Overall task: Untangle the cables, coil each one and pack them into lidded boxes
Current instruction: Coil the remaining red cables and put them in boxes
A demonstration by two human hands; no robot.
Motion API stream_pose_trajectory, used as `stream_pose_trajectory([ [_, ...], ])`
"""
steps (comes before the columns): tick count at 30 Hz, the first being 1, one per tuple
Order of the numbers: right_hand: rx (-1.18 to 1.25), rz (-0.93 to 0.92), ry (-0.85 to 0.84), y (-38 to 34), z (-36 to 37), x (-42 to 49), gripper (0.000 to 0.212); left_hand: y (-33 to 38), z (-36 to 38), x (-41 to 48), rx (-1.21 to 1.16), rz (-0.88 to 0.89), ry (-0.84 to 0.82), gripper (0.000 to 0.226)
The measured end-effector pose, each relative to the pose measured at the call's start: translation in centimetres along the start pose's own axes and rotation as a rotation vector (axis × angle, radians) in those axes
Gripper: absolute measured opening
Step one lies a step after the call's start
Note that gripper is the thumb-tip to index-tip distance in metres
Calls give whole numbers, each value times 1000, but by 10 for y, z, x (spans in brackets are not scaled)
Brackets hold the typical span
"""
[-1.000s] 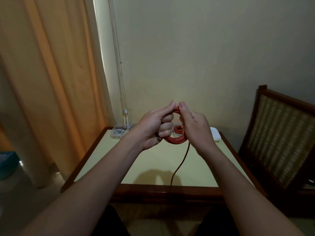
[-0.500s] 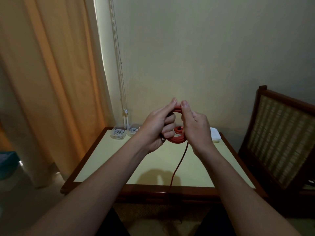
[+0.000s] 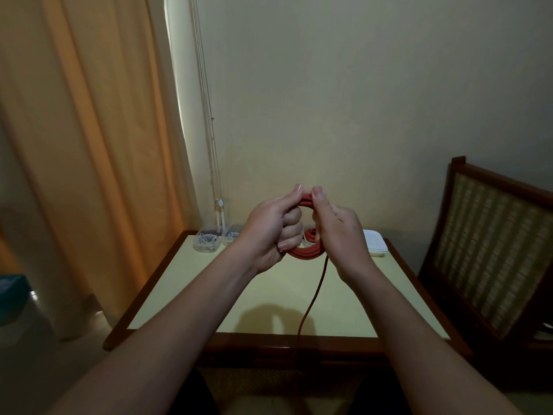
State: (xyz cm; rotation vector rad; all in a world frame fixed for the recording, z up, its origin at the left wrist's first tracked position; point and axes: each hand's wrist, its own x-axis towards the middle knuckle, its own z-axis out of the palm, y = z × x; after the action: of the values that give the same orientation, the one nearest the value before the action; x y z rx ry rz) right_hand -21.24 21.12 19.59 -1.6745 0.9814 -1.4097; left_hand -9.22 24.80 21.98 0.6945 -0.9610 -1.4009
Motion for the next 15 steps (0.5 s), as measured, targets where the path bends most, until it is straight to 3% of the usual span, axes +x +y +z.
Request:
stream_pose_trajectory([
  [8,53,90,-48,6,-10,6,46,32,-18,11,-378,-18,95,24],
  [15,-16,118,-16,37,-36,4,23,67,-49,11,-554,129,358,21],
])
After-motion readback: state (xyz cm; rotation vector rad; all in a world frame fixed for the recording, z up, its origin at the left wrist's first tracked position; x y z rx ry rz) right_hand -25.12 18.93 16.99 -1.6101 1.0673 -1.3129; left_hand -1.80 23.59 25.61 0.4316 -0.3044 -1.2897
